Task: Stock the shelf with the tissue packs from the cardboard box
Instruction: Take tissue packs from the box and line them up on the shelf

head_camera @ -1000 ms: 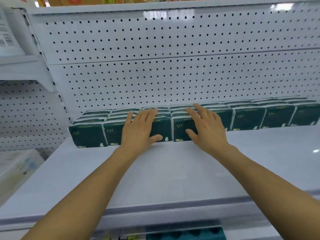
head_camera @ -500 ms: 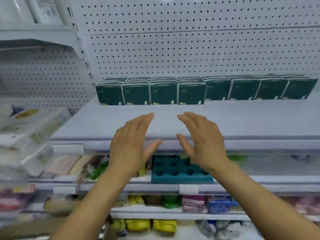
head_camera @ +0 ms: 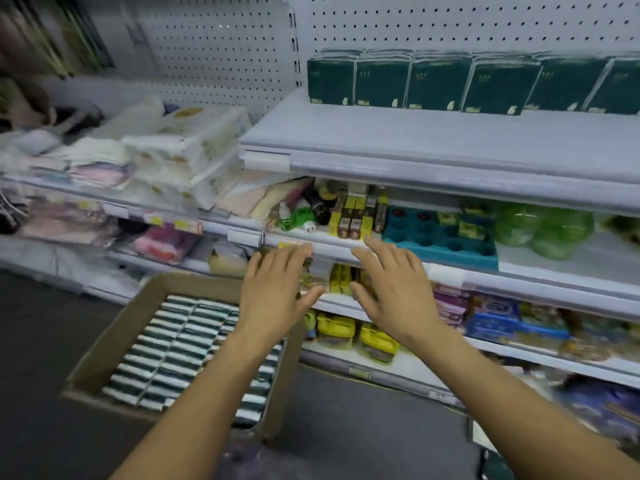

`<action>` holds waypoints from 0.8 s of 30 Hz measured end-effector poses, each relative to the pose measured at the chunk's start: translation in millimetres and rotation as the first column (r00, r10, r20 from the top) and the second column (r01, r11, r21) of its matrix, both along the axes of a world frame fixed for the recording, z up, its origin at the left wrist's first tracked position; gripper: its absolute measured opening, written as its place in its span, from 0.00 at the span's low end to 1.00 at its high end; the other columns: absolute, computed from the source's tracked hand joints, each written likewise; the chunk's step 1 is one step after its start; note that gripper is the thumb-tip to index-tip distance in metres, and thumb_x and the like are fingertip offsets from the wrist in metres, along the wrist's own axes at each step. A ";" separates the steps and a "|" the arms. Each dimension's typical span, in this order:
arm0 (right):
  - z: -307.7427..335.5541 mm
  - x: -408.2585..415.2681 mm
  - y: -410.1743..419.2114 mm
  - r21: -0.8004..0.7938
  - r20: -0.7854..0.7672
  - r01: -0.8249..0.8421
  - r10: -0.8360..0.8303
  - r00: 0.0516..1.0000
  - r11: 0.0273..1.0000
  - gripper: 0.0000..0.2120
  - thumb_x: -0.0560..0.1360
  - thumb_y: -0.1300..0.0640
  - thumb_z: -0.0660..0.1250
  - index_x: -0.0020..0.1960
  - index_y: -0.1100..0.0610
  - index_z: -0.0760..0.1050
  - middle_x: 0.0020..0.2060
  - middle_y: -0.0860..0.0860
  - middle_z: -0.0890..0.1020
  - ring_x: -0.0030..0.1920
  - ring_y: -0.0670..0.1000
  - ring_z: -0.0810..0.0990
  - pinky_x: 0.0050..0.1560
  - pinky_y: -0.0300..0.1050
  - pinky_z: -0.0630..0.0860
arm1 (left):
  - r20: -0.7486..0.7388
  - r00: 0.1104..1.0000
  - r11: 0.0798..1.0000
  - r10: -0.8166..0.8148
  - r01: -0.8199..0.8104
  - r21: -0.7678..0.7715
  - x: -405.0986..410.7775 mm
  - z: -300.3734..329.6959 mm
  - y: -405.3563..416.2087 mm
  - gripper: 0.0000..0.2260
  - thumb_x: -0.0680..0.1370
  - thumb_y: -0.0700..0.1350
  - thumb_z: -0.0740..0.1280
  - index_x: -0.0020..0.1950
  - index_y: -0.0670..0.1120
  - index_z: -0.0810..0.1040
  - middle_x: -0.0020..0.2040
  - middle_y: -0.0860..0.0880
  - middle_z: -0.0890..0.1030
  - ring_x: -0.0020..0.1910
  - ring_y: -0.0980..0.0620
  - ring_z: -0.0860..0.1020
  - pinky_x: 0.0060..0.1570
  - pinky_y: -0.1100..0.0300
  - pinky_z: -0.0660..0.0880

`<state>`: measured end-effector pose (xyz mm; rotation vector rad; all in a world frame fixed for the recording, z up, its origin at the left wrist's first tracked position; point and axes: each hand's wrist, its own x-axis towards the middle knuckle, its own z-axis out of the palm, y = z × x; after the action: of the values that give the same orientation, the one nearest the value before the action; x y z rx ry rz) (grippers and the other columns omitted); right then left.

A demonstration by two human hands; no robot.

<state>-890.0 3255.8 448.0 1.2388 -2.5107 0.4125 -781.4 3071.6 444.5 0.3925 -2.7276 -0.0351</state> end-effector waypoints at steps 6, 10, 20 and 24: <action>-35.6 43.0 -44.7 0.072 0.067 -0.064 0.059 0.996 0.995 0.22 0.75 0.46 0.67 0.66 0.54 0.73 0.62 0.54 0.77 0.60 0.59 0.76 0.56 0.56 0.74 | 0.122 0.989 0.993 0.079 -0.089 0.075 57.3 -37.2 -45.6 0.30 0.77 0.61 0.65 0.75 0.48 0.67 0.66 0.47 0.76 0.63 0.43 0.75 0.63 0.47 0.69; -61.6 72.3 -76.3 0.113 0.136 -0.097 0.081 0.987 0.989 0.22 0.74 0.49 0.69 0.65 0.53 0.73 0.61 0.53 0.77 0.59 0.58 0.77 0.53 0.54 0.74 | 0.198 0.971 0.972 0.133 -0.166 0.164 98.6 -61.3 -90.4 0.29 0.78 0.60 0.65 0.74 0.48 0.67 0.64 0.46 0.77 0.62 0.42 0.75 0.61 0.47 0.70; -148.9 151.9 -166.9 0.294 0.432 -0.149 0.008 0.902 0.944 0.19 0.77 0.50 0.67 0.67 0.52 0.74 0.63 0.51 0.76 0.64 0.57 0.73 0.58 0.54 0.71 | 0.496 0.868 0.883 0.028 -0.253 0.394 176.4 -149.8 -196.6 0.28 0.79 0.53 0.67 0.76 0.48 0.63 0.62 0.43 0.78 0.59 0.43 0.77 0.55 0.51 0.74; -186.6 173.0 -180.2 0.364 0.540 -0.141 -0.086 0.837 0.921 0.15 0.79 0.51 0.63 0.64 0.54 0.75 0.59 0.54 0.76 0.63 0.59 0.72 0.58 0.52 0.70 | 0.598 0.798 0.853 -0.077 -0.258 0.454 189.3 -194.2 -211.4 0.27 0.79 0.53 0.66 0.76 0.50 0.63 0.68 0.46 0.74 0.66 0.46 0.72 0.61 0.52 0.72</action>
<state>-717.0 3075.6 261.4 1.4671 -3.1937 0.3114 -592.0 2860.2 250.3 0.8131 -3.2934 -0.7651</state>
